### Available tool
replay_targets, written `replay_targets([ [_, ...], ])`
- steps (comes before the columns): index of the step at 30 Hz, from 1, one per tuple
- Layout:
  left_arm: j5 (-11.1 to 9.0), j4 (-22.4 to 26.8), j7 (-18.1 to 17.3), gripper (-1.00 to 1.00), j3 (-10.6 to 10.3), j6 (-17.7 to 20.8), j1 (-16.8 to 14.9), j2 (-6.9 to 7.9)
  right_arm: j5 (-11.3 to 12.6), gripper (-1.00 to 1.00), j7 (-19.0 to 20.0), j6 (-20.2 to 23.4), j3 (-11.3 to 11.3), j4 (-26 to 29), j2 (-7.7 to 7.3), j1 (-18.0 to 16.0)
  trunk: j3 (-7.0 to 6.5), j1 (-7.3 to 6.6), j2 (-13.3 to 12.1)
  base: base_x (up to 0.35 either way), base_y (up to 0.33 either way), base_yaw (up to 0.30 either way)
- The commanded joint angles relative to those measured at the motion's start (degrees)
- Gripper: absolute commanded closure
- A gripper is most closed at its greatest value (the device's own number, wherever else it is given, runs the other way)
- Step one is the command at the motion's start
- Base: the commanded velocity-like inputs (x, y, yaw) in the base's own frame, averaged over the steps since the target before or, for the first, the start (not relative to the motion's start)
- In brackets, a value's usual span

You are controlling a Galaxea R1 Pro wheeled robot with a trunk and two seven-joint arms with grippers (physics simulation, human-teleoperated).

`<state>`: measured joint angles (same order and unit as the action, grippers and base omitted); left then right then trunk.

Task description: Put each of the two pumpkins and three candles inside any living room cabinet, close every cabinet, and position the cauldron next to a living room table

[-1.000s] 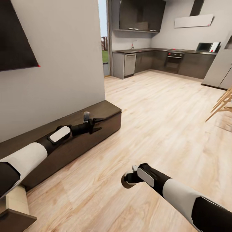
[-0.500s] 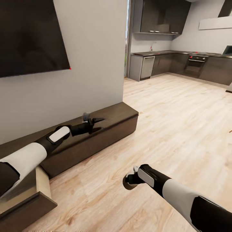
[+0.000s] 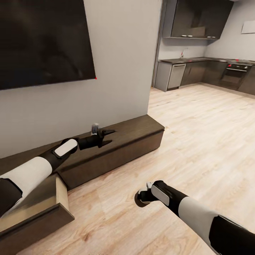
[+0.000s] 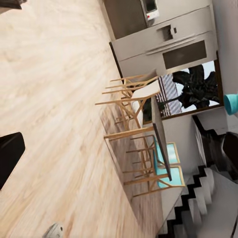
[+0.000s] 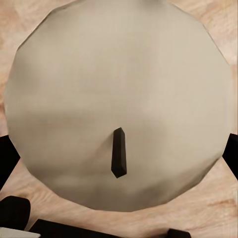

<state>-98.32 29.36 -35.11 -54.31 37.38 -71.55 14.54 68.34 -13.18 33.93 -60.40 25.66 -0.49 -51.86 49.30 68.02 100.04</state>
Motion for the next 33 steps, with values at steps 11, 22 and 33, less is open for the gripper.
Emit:
replay_targets([
  [11, 0.05, -5.34, 0.21, -1.00, 0.08, -0.03, -0.07, 0.12, 0.06, 1.00, 0.09, 0.34, 0.29, -0.08, -0.49, 0.00, -1.98, -2.42, -4.43, 0.000, 0.000, 0.288],
  [22, 0.12, -5.42, -0.05, -1.00, 0.08, -0.03, -0.08, 0.10, 0.06, 1.00, 0.01, 0.32, 0.11, -0.17, -0.42, 0.00, -3.95, -4.84, -8.84, 0.000, 0.000, 0.288],
  [33, -0.01, -5.15, -0.28, -1.00, 0.08, 0.13, -0.08, 0.29, 0.04, 1.00, -0.07, 0.19, -0.06, -0.19, -0.17, 0.00, -5.93, -7.25, -13.25, 0.002, 0.000, 0.288],
])
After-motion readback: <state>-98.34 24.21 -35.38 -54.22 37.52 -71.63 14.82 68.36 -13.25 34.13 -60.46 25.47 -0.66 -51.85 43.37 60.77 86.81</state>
